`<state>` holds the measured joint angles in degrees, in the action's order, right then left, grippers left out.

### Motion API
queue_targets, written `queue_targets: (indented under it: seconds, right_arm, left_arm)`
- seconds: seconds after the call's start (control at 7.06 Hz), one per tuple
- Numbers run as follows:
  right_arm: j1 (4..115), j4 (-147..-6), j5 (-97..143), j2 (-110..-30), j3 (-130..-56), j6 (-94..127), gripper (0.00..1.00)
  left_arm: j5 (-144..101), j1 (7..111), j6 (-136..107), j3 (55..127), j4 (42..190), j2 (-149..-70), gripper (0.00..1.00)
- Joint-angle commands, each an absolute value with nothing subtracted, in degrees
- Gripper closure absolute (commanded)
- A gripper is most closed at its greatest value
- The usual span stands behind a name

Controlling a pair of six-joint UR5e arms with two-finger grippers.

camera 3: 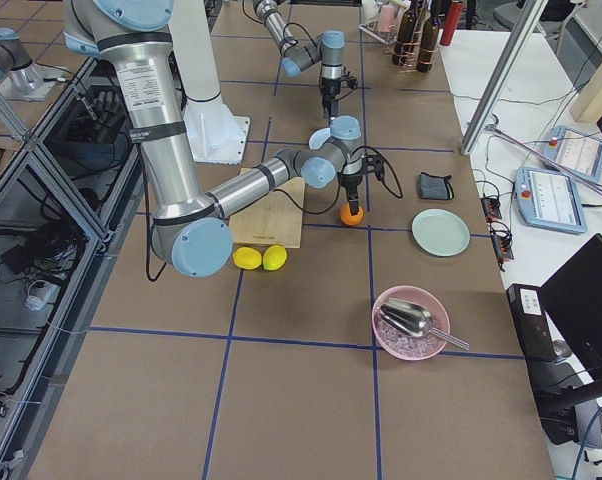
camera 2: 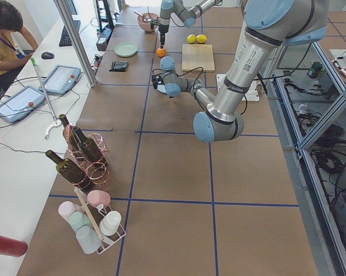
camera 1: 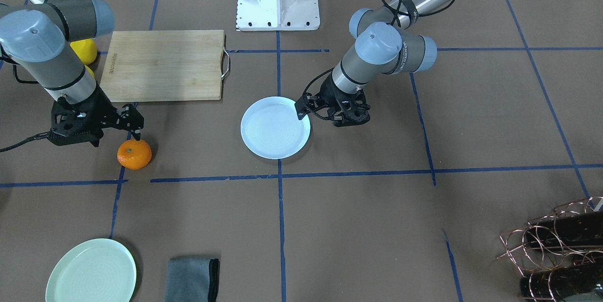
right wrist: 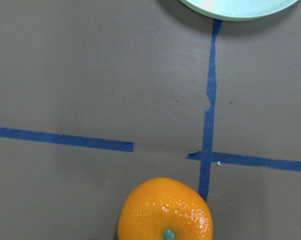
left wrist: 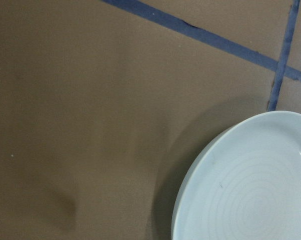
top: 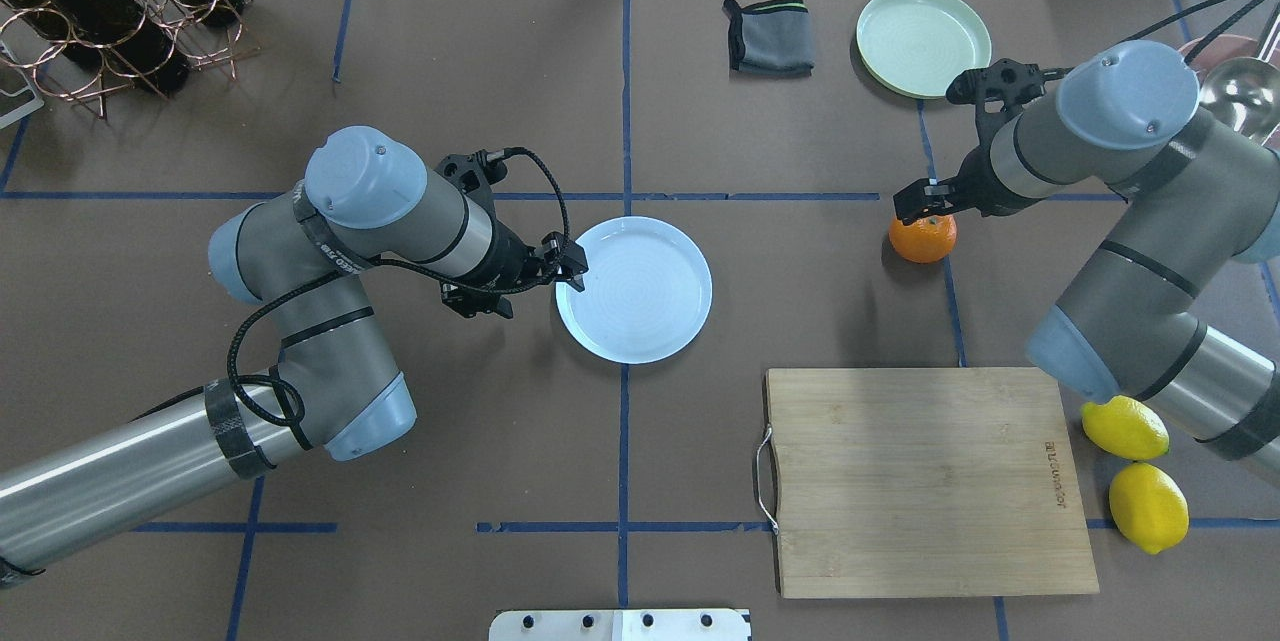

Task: Pick orange to plate
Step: 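Hold the plate with the left gripper while the right gripper grasps the orange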

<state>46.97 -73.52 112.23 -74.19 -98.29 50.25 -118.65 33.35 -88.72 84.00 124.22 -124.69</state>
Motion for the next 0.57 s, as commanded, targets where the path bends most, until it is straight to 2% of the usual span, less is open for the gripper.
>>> queue_targets:
  seconds: [0.0,0.42]
  right_arm:
    - [46.5,-73.48,111.54,-73.31,-96.51,52.2,0.0]
    - [45.53,-73.3,111.53,-71.98,-93.88,52.12,0.0]
  left_arm:
    - [-118.65,33.4,-88.94,84.81,124.37,-124.63,0.0]
    - [-118.3,33.31,-88.95,85.08,124.37,-124.54,0.0]
